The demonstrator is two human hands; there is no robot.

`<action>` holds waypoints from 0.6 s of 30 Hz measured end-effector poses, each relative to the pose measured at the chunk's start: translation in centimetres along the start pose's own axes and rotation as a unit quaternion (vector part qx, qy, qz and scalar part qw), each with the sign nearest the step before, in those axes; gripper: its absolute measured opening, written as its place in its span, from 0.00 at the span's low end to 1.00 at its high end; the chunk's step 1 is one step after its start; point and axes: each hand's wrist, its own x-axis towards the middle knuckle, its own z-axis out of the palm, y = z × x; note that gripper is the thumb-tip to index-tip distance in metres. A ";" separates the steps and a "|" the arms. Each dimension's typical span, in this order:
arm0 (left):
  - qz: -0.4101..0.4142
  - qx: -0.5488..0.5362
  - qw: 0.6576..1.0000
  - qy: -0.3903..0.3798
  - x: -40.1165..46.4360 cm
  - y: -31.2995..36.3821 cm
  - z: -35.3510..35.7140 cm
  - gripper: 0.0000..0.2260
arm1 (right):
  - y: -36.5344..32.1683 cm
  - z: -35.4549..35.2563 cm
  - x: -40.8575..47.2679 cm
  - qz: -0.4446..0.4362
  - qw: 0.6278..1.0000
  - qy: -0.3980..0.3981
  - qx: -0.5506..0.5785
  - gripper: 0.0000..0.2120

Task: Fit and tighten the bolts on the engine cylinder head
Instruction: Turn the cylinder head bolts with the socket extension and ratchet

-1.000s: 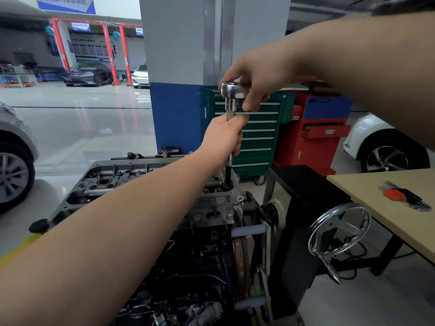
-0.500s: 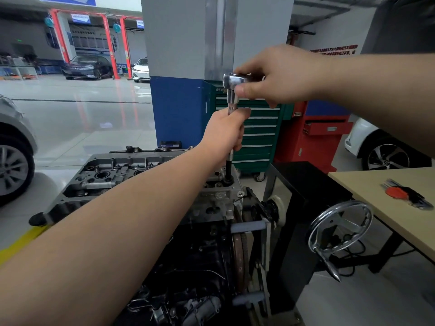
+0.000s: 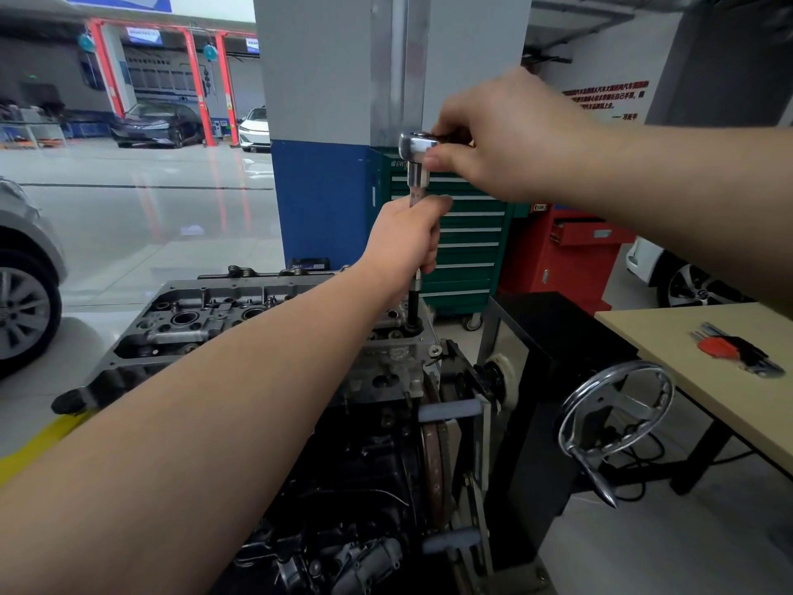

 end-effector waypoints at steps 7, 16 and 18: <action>-0.017 -0.015 1.000 -0.018 0.0 0.2 -0.1 0.14 | 0.0 -0.2 -0.2 0.011 0.999 -0.013 0.040 0.17; -0.034 -0.030 0.998 -0.044 0.1 0.4 0.4 0.19 | -2.4 -2.2 0.3 0.054 0.982 -0.177 -0.044 0.10; -0.028 -0.034 0.998 -0.045 0.1 0.2 0.4 0.19 | -2.8 -3.1 0.5 0.090 0.974 -0.205 0.044 0.07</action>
